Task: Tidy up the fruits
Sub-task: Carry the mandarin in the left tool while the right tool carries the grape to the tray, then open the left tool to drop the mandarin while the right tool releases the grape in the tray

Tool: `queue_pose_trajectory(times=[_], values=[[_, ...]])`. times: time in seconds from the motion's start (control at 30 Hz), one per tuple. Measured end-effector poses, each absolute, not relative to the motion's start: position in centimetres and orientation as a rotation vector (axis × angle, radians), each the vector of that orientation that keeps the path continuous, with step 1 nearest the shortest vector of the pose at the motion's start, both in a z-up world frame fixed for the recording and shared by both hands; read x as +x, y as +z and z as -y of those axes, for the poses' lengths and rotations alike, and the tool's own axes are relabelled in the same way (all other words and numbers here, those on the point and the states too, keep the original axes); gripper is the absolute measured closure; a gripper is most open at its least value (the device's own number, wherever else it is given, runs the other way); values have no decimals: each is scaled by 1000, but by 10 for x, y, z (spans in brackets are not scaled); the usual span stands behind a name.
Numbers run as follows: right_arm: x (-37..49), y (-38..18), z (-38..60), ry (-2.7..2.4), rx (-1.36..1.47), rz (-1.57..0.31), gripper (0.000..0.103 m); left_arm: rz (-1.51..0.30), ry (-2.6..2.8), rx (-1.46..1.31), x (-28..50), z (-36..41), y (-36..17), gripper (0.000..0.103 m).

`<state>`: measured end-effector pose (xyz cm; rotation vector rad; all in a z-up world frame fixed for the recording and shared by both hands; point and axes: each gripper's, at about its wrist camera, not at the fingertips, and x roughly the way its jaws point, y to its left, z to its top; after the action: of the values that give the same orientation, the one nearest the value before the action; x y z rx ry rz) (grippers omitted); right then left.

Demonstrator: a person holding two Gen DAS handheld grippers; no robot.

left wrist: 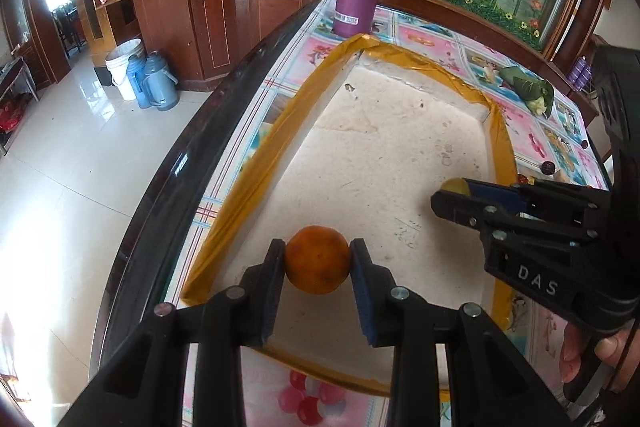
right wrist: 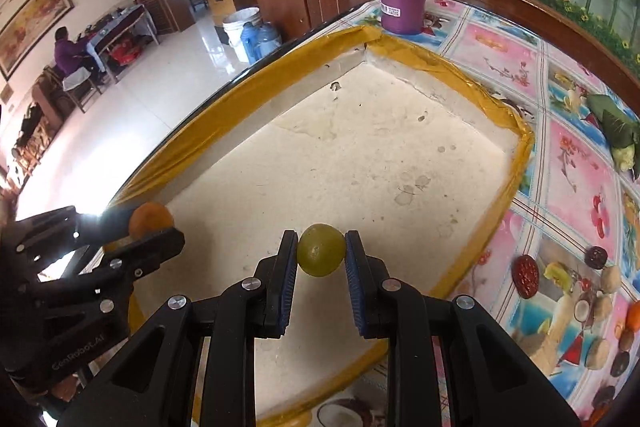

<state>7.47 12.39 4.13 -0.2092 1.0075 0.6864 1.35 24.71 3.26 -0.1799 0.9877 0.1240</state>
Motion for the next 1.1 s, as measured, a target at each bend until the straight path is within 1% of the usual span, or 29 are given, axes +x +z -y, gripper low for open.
queue_pose_trajectory(times=[0.37, 0.4, 0.47, 0.53, 0.57, 0.8, 1.0, 1.07, 1.1], values=[[74, 27, -136, 664, -297, -1021, 80, -1007, 152, -162, 18, -254, 20, 67], [72, 27, -136, 665, -309, -1015, 80, -1006, 157, -160, 18, -254, 21, 65], [70, 28, -136, 664, -324, -1006, 79, -1001, 171, -149, 16, -253, 23, 56], [69, 28, -136, 666, -326, -1000, 73, -990, 188, -133, 13, -252, 25, 53], [67, 30, -134, 665, -325, -995, 72, -987, 198, -124, 12, -252, 26, 51], [63, 39, -121, 661, -303, -981, 72, -950, 246, -104, -5, -251, 37, 50], [46, 56, -99, 660, -259, -950, 72, -895, 274, -118, -24, -241, 51, 39], [38, 64, -91, 651, -254, -926, 72, -878, 278, -129, -28, -236, 55, 33], [34, 67, -87, 643, -256, -912, 72, -872, 277, -132, -30, -233, 56, 32]])
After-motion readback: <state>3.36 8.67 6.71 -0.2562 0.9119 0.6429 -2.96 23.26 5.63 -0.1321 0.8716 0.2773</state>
